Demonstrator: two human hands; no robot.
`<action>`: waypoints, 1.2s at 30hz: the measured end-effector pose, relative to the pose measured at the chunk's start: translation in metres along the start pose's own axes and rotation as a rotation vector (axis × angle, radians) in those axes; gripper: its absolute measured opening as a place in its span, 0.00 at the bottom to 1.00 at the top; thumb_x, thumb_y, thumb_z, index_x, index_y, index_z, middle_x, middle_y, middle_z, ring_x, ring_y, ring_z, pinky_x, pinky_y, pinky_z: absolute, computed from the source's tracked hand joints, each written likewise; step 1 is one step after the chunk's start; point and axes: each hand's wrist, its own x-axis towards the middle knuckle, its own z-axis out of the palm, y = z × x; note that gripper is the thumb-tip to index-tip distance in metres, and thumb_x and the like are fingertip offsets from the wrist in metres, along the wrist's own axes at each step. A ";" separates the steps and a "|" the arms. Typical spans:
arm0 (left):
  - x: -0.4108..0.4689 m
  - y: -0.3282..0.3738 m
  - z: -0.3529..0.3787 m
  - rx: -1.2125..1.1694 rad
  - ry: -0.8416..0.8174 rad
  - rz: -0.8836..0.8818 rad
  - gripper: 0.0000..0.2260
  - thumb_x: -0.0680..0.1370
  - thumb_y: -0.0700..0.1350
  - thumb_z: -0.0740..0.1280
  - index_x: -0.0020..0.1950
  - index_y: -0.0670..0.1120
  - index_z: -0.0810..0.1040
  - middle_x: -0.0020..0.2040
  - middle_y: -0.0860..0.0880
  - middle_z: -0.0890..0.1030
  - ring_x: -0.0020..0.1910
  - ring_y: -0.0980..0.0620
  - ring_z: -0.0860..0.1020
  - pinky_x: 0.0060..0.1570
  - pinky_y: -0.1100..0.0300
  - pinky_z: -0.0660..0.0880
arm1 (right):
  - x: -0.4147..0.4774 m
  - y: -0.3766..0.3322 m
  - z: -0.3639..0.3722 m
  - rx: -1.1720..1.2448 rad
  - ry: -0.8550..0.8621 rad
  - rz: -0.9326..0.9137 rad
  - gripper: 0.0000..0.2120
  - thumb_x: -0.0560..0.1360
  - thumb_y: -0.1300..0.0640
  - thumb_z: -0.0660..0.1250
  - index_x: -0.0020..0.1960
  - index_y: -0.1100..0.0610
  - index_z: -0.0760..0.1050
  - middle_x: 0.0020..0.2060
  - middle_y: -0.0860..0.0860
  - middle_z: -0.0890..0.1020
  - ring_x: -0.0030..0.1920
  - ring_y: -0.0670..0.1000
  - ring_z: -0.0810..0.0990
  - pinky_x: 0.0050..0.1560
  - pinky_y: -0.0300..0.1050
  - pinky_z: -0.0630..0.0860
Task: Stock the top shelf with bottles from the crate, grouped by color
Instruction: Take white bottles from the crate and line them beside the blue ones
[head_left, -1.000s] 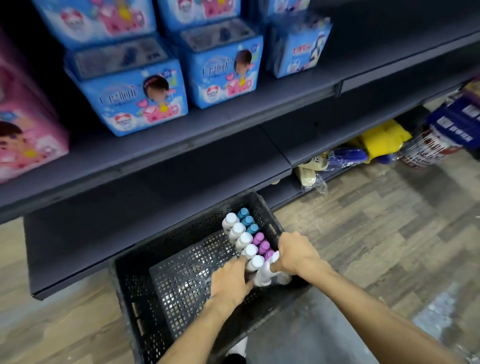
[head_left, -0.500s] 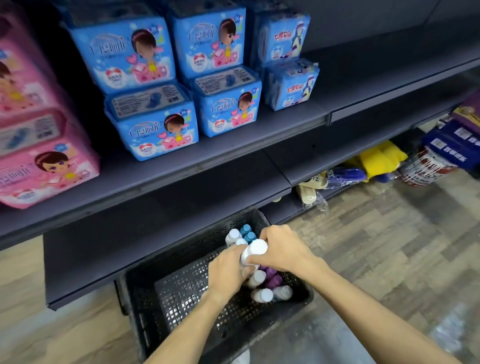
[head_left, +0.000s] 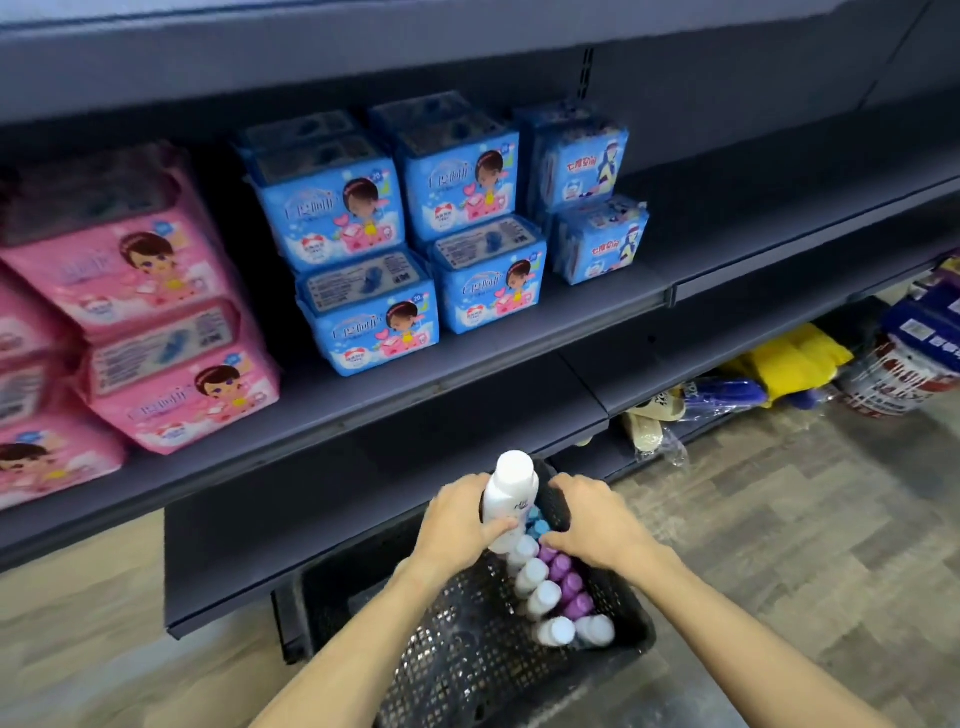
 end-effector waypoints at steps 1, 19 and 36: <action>0.002 0.006 -0.013 0.000 0.008 0.008 0.19 0.69 0.59 0.73 0.55 0.53 0.78 0.50 0.55 0.81 0.50 0.53 0.78 0.50 0.53 0.75 | 0.000 -0.005 -0.010 0.002 0.016 -0.010 0.31 0.68 0.44 0.74 0.67 0.53 0.70 0.59 0.51 0.78 0.60 0.54 0.77 0.56 0.47 0.75; -0.035 0.154 -0.273 0.045 0.230 0.228 0.16 0.69 0.55 0.75 0.51 0.48 0.81 0.47 0.52 0.84 0.46 0.53 0.81 0.49 0.49 0.78 | -0.058 -0.135 -0.229 -0.039 0.383 -0.363 0.32 0.65 0.45 0.77 0.66 0.51 0.72 0.60 0.48 0.78 0.59 0.51 0.78 0.58 0.48 0.76; -0.089 0.251 -0.475 0.118 0.432 0.324 0.11 0.71 0.52 0.75 0.50 0.51 0.82 0.44 0.55 0.85 0.44 0.54 0.82 0.48 0.56 0.79 | -0.124 -0.249 -0.402 -0.038 0.644 -0.612 0.32 0.65 0.45 0.79 0.64 0.54 0.74 0.57 0.50 0.81 0.56 0.50 0.79 0.58 0.48 0.77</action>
